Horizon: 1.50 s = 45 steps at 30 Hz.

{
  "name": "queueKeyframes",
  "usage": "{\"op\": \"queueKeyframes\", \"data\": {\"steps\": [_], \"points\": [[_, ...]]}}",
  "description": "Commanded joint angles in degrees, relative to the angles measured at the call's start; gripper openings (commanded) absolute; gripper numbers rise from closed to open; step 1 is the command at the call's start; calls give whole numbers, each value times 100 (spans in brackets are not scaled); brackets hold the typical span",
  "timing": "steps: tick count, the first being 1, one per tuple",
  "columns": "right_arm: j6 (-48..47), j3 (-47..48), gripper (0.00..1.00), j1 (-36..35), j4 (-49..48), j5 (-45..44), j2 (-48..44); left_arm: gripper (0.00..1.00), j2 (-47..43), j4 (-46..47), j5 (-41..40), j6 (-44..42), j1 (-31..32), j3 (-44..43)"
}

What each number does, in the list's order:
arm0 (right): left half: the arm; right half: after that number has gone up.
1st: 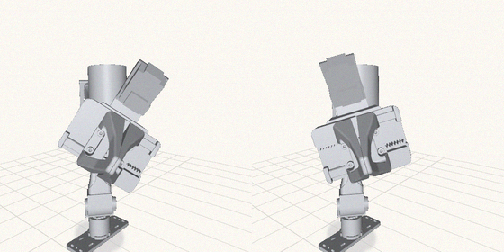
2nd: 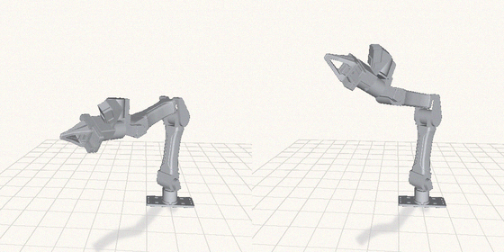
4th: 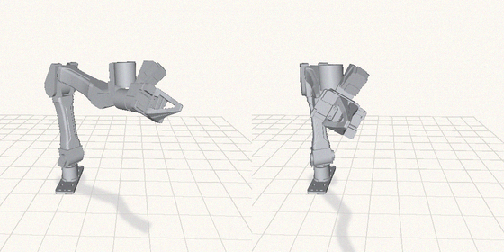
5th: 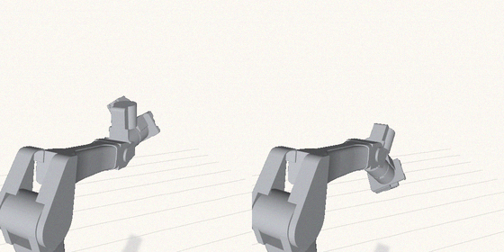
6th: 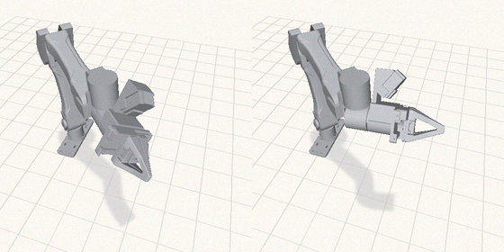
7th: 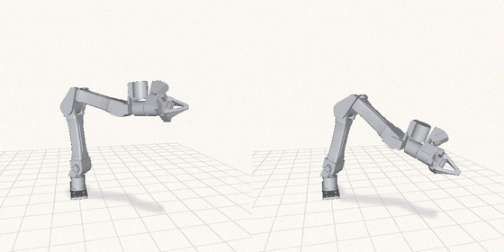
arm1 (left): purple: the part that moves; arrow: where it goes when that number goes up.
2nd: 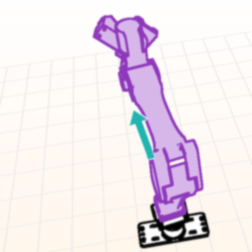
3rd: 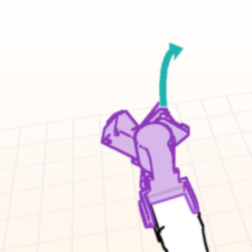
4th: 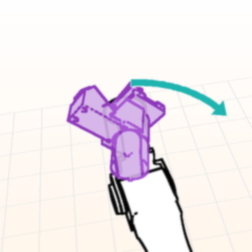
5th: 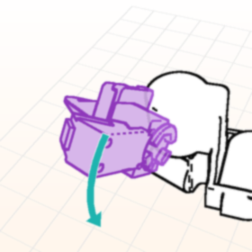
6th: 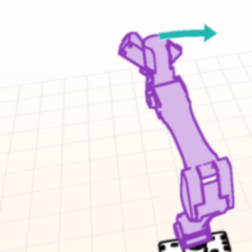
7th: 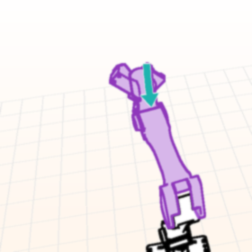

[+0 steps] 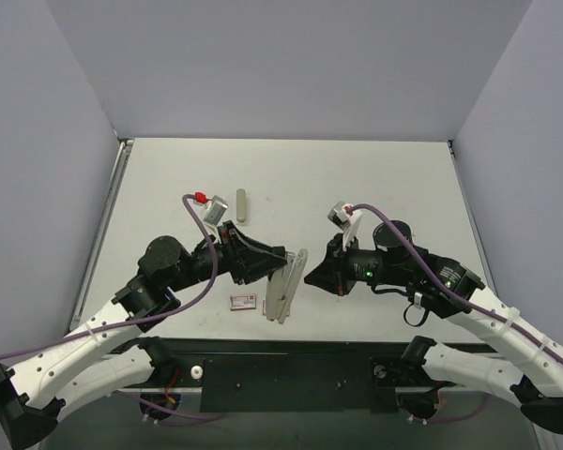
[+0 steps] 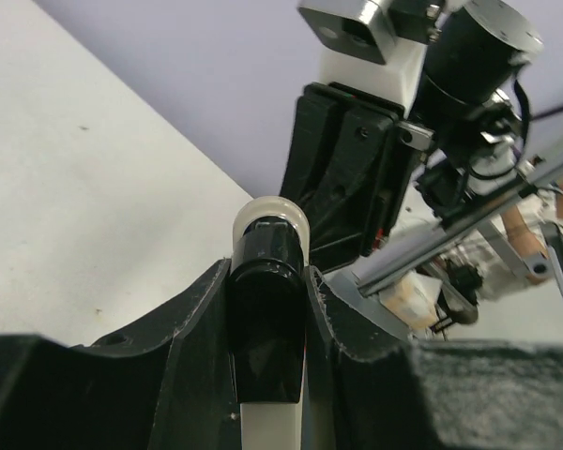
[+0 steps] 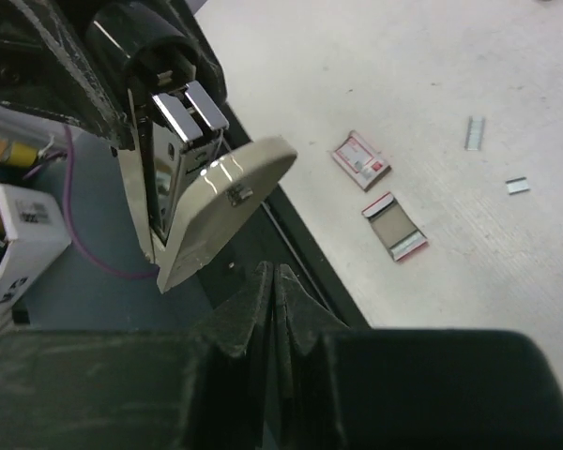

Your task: Unload the staples from the stapler

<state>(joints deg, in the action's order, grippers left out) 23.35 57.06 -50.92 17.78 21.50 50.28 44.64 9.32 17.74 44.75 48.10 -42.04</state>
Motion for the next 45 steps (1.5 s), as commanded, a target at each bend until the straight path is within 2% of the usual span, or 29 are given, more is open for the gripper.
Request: {"op": "queueKeyframes", "data": {"steps": [1, 8, 13, 20, 27, 32, 37, 39, 45], "points": [[-665, 376, 0, 38, 243, 1320, 43, 0, -61, 1247, 1275, -10, -2, -524], [-1122, 683, 0, 38, 463, 1937, 69, 0, 44, 1151, 1882, -133, 7, -735], [-1184, 929, 0, 29, 420, 2323, 298, 0, 132, 1195, 1997, -142, 16, -691], [-1289, 1474, 0, -15, 208, 2613, 1078, 0, 474, 1484, 2304, -125, 138, -665], [-1553, 2396, 0, -103, 200, 3071, 2064, 0, 1055, 1608, 2849, -300, 524, -735], [-1597, 2688, 0, -208, 147, 3185, 2486, 0, 1354, 1599, 2999, -450, 806, -849], [-1641, 2574, 0, -226, 147, 3046, 2355, 0, 1477, 1590, 3113, -520, 886, -946], [-1650, 2451, 0, -200, 164, 2949, 2224, 0, 1451, 1276, 2991, -678, 886, -1033], [-1527, 1827, 0, -15, 147, 2632, 1600, 0, 1231, 379, 2112, -1381, 886, -1341]]}}
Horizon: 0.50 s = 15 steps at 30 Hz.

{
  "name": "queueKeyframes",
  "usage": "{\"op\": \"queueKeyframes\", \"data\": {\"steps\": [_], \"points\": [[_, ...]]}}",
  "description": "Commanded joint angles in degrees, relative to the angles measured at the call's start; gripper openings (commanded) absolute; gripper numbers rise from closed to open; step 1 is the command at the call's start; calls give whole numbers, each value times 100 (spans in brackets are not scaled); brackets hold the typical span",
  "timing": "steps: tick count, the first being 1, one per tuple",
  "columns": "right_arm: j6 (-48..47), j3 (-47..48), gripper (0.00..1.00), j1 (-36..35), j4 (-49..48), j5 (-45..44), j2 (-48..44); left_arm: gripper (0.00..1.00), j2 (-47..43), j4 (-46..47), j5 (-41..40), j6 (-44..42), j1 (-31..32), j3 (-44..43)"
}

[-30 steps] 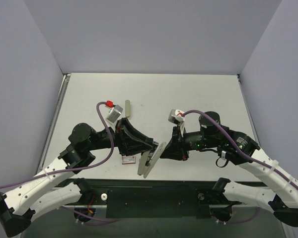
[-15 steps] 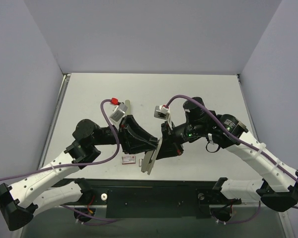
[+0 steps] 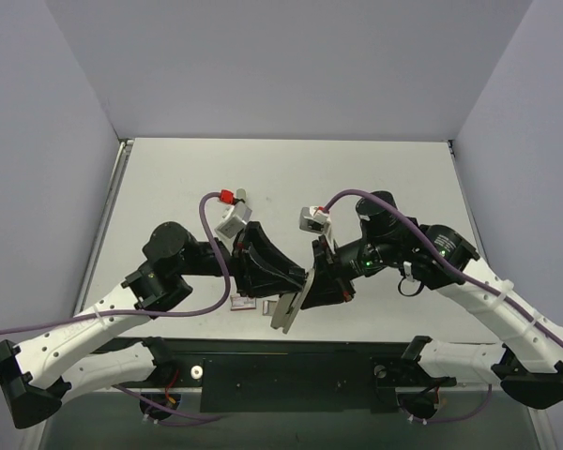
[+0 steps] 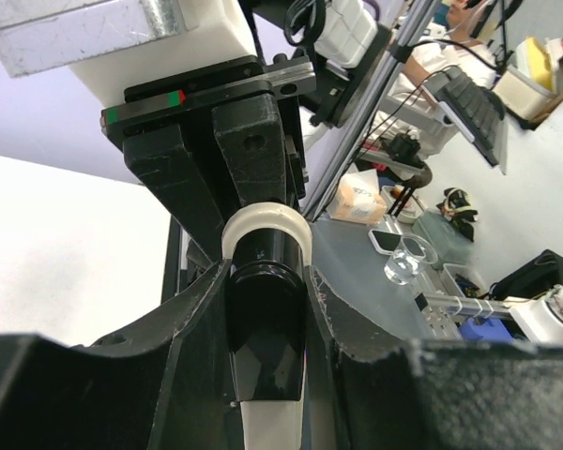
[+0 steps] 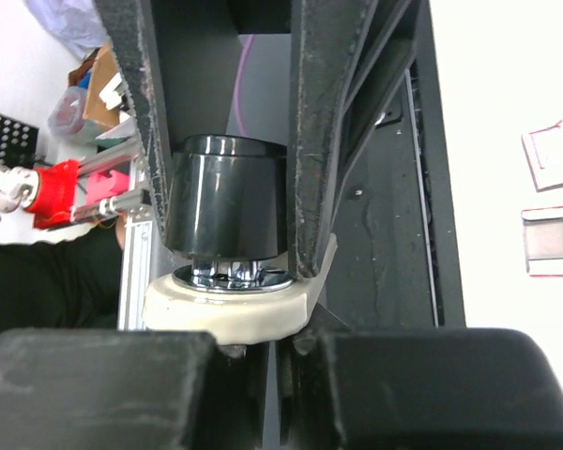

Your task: Unload the staples from the stapler

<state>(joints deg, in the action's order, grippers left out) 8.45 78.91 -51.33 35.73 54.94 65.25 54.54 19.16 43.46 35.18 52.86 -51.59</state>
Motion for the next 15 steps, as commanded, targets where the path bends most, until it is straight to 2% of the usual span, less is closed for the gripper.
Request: {"op": "queueKeyframes", "data": {"steps": [1, 5, 10, 15], "points": [[33, -498, 0, 79, -1674, -756, 32, 0, 232, -676, -627, -520, 418, -482], [227, -947, 0, 307, -1700, -1177, -539, 0, 250, -957, -1023, -740, 409, -667], [561, -1500, 0, 1019, -1744, -1388, -1268, 0, 329, -1203, -1366, -977, 400, -861], [781, -1888, 0, 1274, -1709, -2407, -1752, 0, 531, -1739, -2279, -1364, 392, -1308]]}}
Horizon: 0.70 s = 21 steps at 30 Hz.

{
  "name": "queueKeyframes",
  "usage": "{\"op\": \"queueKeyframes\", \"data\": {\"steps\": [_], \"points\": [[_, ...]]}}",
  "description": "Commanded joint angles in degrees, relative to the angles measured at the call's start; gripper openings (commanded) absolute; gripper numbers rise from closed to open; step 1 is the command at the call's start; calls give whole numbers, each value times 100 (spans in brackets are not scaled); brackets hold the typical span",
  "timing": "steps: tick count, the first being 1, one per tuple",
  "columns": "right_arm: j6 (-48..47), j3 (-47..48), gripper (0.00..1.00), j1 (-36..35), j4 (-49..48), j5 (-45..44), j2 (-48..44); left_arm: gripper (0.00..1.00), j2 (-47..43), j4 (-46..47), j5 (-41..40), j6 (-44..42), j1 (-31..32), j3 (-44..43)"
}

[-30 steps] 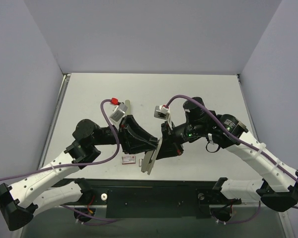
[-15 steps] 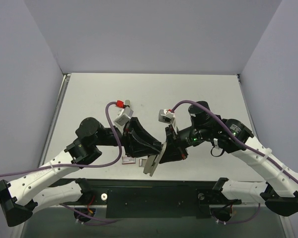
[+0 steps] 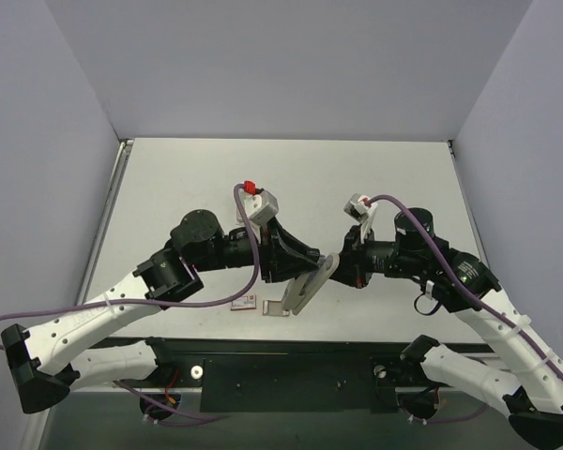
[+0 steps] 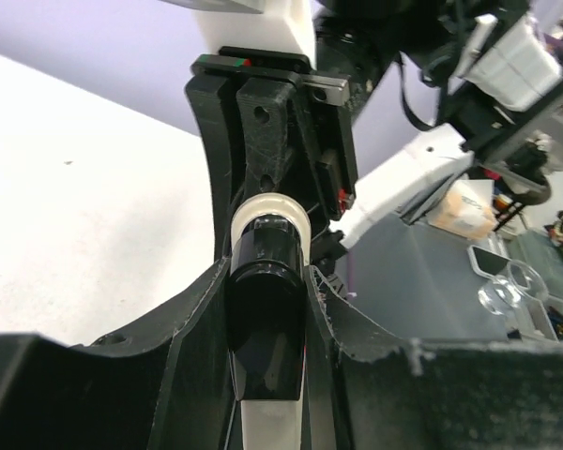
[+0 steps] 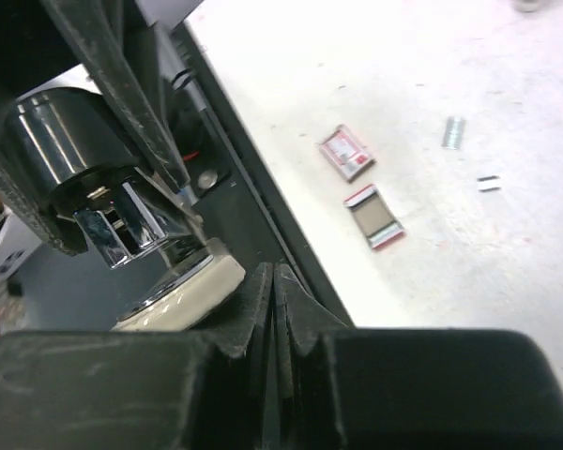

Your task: Unload the staples from the stapler

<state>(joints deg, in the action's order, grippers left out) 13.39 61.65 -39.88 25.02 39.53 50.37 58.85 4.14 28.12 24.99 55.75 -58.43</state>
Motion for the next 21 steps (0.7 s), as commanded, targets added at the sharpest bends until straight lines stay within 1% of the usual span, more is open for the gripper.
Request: {"op": "queueKeyframes", "data": {"steps": [1, 2, 3, 4, 5, 6, 7, 9, 12, 15, 20, 21], "points": [[383, -249, 0, 138, -630, -998, -317, 0, 179, -360, -1034, -433, 94, -773], [436, -293, 0, 164, -621, -1235, -352, 0, 240, -588, -1184, -504, 94, -862], [498, -381, 0, 173, -586, -1359, -378, 0, 354, -651, -1569, -617, 94, -993], [533, -425, 0, 182, -568, -1717, -396, 0, 407, -791, -1755, -662, 86, -1081], [620, -495, 0, 191, -542, -1877, -396, 0, 547, -853, -2149, -758, 68, -1248], [639, -522, 0, 200, -533, -2140, -396, 0, 627, -1036, -2344, -794, 42, -1336], [717, -592, 0, 208, -515, -2264, -396, 0, 828, -1151, -2755, -864, -2, -1546], [823, -671, 0, 217, -489, -2598, -344, 0, 1145, -1328, -3205, -926, -125, -1819], [972, -829, 0, 209, -506, -3072, -291, 0, 1628, -1398, -3330, -856, -519, -2075], [1148, -1110, 0, 209, -646, -3380, -212, 0, 2033, -1469, -3628, -812, -766, -2400], [1420, -1453, 0, 209, -875, -3452, -1, 0, 2954, -1618, -4042, -873, -1223, -2892], [1447, -1497, 0, 217, -928, -3443, -1, 0, 3079, -1618, -4251, -969, -1259, -3015]]}}
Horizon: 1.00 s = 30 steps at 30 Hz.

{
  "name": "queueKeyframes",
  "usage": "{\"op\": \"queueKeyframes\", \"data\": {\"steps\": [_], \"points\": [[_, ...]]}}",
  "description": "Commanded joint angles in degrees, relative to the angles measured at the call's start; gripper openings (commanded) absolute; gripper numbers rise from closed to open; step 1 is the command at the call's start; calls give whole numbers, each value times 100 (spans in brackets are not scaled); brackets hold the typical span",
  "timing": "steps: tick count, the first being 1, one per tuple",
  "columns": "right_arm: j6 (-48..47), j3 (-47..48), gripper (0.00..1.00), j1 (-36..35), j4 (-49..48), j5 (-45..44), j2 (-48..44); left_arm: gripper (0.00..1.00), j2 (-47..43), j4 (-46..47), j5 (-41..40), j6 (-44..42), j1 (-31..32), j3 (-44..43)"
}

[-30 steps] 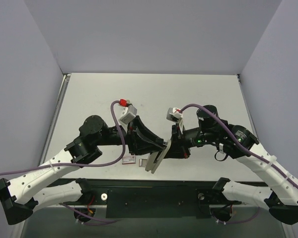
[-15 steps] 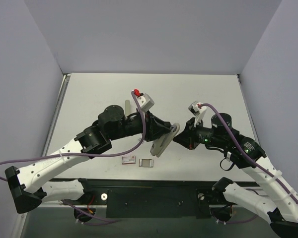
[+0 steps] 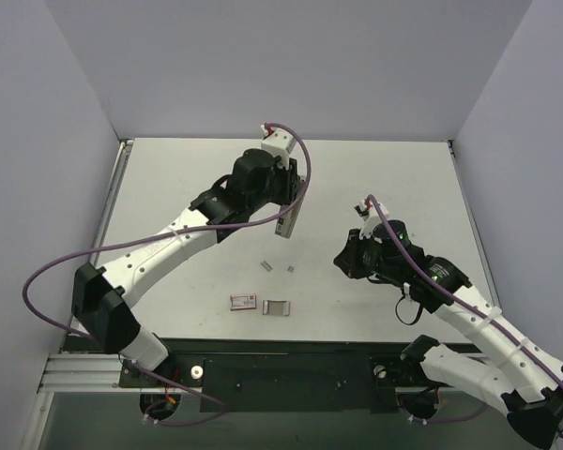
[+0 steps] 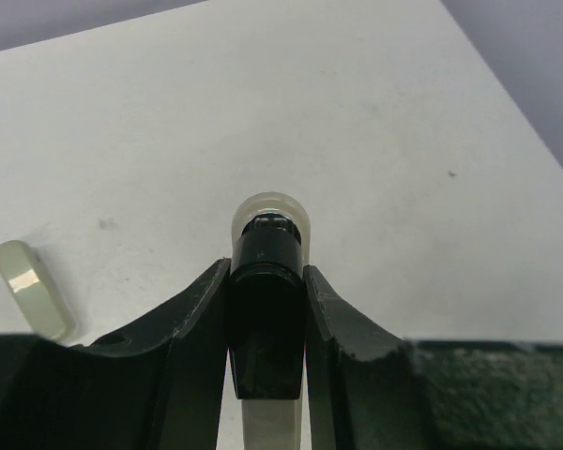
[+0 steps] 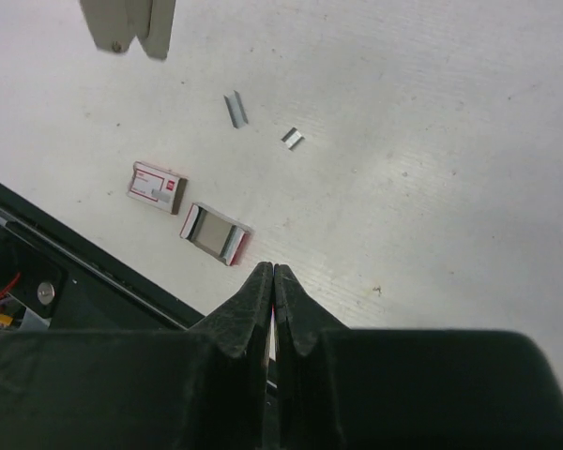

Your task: Unload the staples from the stapler

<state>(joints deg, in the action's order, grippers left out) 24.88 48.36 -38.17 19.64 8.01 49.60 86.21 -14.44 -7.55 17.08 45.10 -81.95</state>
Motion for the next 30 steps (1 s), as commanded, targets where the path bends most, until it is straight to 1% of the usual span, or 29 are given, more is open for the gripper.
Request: {"op": "queueKeyframes", "data": {"steps": [1, 4, 6, 8, 12, 14, 16, 21, 25, 29, 30], "points": [[367, -265, 0, 56, -469, -283, 102, 0, 570, 187, -869, -257, -238, -829], [482, -458, 0, 55, -636, -169, 146, 0, 1237, 29, -1038, -355, -449, -1190], [517, -537, 0, 47, -724, -98, 207, 0, 1511, -67, -994, -337, -580, -1445], [526, -582, 0, 47, -795, -63, 269, 0, 2046, -146, -959, -320, -704, -1665], [526, -643, 0, 56, -874, -37, 365, 0, 2819, -331, -793, -241, -1002, -2149], [517, -652, 0, 56, -892, 16, 409, 0, 3163, -480, -739, -197, -1126, -2534], [509, -678, 0, 56, -918, 8, 453, 0, 3453, -595, -730, -144, -1214, -2720], [465, -723, 0, 73, -979, -1, 611, 0, 3946, -779, -774, 6, -1434, -3002], [456, -723, 0, 99, -1058, 43, 752, 0, 4447, -947, -722, 58, -1574, -3371], [473, -696, 0, 135, -1067, 43, 884, 0, 4746, -1088, -590, 129, -1671, -3687], [474, -687, 0, 152, -1067, 43, 902, 4, 4764, -1088, -581, 129, -1680, -3714]]}}
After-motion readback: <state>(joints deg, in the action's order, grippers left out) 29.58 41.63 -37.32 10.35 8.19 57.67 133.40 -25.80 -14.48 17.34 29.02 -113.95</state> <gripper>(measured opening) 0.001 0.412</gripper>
